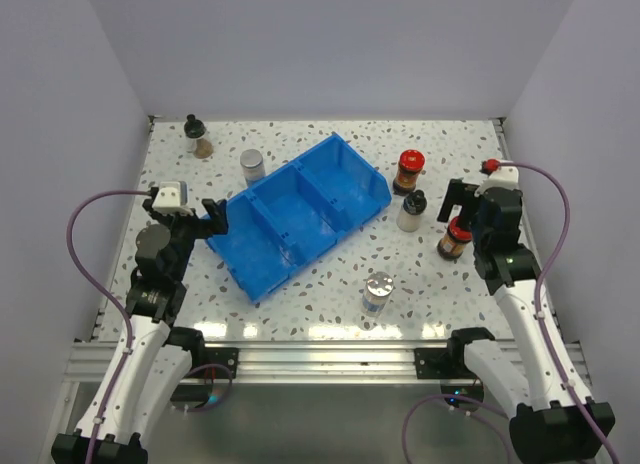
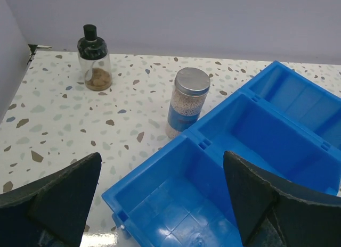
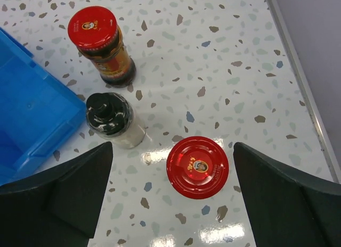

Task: Organize the condiment bottles

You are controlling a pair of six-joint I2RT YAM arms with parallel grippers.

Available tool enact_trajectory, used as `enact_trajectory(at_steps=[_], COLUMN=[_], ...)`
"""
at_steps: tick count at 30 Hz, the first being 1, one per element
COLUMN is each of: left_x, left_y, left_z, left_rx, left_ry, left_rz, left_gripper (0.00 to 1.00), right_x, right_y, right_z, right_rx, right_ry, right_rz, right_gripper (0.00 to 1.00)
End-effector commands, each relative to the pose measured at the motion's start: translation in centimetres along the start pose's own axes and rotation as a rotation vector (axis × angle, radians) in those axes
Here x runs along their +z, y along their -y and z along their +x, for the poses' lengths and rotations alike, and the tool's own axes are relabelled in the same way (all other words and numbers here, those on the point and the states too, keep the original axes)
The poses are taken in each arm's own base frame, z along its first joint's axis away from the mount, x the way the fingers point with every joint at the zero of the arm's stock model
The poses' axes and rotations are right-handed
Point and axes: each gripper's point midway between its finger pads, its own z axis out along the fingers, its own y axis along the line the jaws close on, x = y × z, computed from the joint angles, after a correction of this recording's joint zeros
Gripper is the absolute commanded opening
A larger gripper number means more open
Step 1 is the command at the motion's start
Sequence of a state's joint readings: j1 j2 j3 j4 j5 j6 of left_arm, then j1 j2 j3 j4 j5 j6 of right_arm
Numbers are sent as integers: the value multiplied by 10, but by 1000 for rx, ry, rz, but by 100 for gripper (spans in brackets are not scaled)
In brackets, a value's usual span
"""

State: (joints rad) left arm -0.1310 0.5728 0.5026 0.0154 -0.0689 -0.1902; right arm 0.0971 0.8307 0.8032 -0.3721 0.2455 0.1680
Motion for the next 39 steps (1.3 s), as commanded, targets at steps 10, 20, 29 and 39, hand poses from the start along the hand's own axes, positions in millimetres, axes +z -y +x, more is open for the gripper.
enact_trajectory(at_steps=[10,20,29,39], left_x=[14,112,179,212], left_y=[49,64,48,48], left_z=[-68,-71,-22,36], left_rx=[-111,-239,-155,-50], left_ry=[58,-302,-523,-648], left_rz=[210,138,-68,-134], left_gripper=[100,100,100,100], right_x=[-26,-25,-28,-28], right_y=[-69,-63,-66,-67], right_z=[31,41,40,40], right_rx=[-444,-540,-541,-542], right_ry=[106,-41,-33,-30], right_rz=[-553,-567,-581,-580], right_gripper=[99,99,99,99])
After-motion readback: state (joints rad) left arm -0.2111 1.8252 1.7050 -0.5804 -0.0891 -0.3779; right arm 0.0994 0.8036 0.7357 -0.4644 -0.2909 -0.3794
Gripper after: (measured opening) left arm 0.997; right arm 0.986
